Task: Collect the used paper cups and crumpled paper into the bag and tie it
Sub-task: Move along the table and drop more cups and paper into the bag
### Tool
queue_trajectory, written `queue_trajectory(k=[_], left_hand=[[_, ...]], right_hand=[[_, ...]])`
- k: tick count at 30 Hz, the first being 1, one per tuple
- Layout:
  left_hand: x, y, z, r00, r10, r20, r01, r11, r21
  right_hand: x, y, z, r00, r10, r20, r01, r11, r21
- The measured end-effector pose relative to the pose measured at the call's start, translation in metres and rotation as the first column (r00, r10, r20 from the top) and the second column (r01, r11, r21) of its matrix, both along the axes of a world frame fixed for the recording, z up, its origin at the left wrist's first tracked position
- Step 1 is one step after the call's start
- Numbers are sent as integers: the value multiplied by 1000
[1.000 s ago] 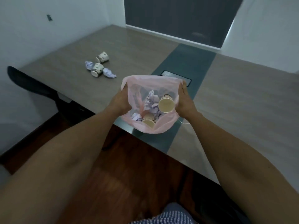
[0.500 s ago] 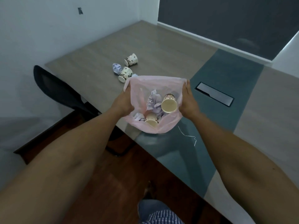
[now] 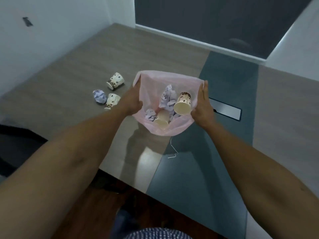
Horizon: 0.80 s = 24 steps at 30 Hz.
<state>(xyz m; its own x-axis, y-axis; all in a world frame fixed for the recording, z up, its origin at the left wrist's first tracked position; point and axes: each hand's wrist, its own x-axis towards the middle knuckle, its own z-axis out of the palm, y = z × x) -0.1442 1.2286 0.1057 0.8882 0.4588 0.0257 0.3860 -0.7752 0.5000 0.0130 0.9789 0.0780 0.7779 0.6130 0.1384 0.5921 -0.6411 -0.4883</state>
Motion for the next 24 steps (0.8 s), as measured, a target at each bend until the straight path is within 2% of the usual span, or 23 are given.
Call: queue_trajectory(k=[7, 11, 12, 14, 16, 18, 21, 23, 24], left_hand=[[66, 52, 1, 959, -280, -46, 282, 958, 52], [88, 84, -24, 928, -366, -67, 371, 925, 83], [90, 89, -30, 917, -394, -63, 398, 915, 65], [90, 95, -41, 896, -441, -48, 443, 896, 33], [88, 100, -50, 885, -465, -24, 466, 884, 27], [83, 107, -58, 880, -475, 12, 475, 880, 35], [68, 119, -67, 850, -505, 152, 506, 862, 35], [53, 124, -73, 884, -404, 235, 427, 903, -54], [45, 128, -78, 922, -324, 210, 349, 933, -91]], right_hand=[[-26, 6, -24, 969, -227, -100, 229, 974, 6], [-61, 25, -46, 942, -264, -208, 258, 964, -58], [-68, 30, -50, 934, -302, -190, 284, 952, -114], [-77, 41, -52, 920, -392, -12, 383, 903, -197], [-71, 54, -48, 877, -420, 236, 464, 866, -185], [-55, 71, -38, 834, -372, 408, 462, 875, -145], [-21, 103, -26, 840, -290, 459, 420, 883, -210], [1, 122, -22, 863, -260, 432, 403, 871, -281], [10, 128, -21, 872, -249, 422, 399, 861, -316]])
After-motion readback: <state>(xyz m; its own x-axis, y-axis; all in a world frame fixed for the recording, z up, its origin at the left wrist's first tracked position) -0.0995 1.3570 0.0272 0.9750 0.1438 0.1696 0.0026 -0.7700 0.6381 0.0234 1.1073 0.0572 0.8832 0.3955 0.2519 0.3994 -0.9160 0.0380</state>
